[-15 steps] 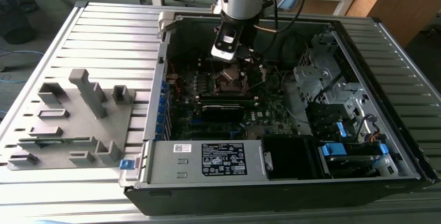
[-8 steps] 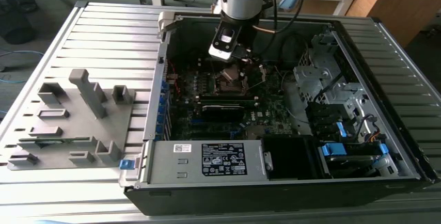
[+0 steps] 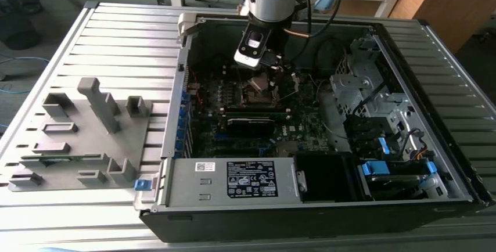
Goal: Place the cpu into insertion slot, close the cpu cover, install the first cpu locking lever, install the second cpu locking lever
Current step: 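Place the cpu into insertion slot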
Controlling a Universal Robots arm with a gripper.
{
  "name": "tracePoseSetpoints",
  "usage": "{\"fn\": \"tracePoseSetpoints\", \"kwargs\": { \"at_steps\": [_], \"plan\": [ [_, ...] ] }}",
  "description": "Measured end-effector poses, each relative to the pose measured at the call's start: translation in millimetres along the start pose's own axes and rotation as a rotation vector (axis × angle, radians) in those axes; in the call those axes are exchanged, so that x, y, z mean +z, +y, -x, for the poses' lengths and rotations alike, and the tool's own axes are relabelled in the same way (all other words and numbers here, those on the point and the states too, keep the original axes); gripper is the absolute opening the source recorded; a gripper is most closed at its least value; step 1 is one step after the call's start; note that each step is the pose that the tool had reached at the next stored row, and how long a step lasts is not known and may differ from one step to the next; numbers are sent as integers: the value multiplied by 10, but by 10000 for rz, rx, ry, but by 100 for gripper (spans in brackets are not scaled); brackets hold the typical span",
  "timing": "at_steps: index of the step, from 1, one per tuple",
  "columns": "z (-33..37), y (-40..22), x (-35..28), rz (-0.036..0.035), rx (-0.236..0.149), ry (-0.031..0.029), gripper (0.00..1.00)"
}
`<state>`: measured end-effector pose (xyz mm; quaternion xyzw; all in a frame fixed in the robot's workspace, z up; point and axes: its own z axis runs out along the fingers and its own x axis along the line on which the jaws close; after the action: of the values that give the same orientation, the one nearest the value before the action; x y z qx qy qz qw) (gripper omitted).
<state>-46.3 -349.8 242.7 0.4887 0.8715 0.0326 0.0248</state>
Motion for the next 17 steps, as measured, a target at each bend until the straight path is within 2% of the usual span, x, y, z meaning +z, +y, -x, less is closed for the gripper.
{"fn": "tracePoseSetpoints", "kwargs": {
  "at_steps": [11,17],
  "plan": [
    [0,-2,25,-1,54,-8,54],
    [0,-3,40,-15,1053,-90,54]
  ]
}}
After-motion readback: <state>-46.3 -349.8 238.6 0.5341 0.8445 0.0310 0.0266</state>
